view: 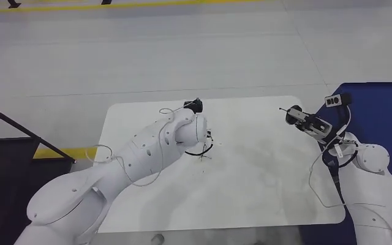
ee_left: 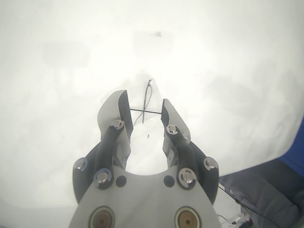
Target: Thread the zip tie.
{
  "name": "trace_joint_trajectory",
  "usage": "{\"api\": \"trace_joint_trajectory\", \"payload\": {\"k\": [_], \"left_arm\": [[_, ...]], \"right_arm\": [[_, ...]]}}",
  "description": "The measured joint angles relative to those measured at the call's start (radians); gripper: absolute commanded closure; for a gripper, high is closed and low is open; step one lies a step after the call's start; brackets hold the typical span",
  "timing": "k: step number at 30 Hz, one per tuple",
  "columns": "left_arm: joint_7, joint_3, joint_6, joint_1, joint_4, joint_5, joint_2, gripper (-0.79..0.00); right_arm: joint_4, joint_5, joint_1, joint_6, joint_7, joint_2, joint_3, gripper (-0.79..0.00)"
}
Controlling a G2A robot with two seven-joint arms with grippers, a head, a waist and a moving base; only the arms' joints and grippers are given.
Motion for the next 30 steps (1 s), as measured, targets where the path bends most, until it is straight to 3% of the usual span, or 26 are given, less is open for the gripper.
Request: {"api": "trace_joint_trajectory", "payload": {"k": [5, 7, 17, 21, 23, 30], "left_arm": [[-0.062, 0.032, -0.042, -0.01, 0.076, 0.018, -0.054, -0.172], [-0.073, 0.038, -0.069, -0.008, 0.092, 0.03, -0.074, -0.117], [-0.133, 0.036, -0.133, 0.012, 0.204, 0.154, -0.162, -0.139], [-0.135, 0.03, -0.164, 0.013, 0.265, 0.152, -0.193, -0.105], [-0.131, 0.028, -0.181, 0.016, 0.297, 0.154, -0.208, -0.145], [-0.107, 0.017, -0.245, 0.025, 0.4, 0.162, -0.256, -0.16]], "right_arm": [[0.0, 0.0, 0.0, 0.0, 0.0, 0.0, 0.0, 0.0], [0.0, 0.0, 0.0, 0.0, 0.0, 0.0, 0.0, 0.0], [0.0, 0.0, 0.0, 0.0, 0.0, 0.0, 0.0, 0.0], [0.0, 0.0, 0.0, 0.0, 0.0, 0.0, 0.0, 0.0], [0.0, 0.0, 0.0, 0.0, 0.0, 0.0, 0.0, 0.0], [0.0, 0.0, 0.0, 0.0, 0.0, 0.0, 0.0, 0.0]]}}
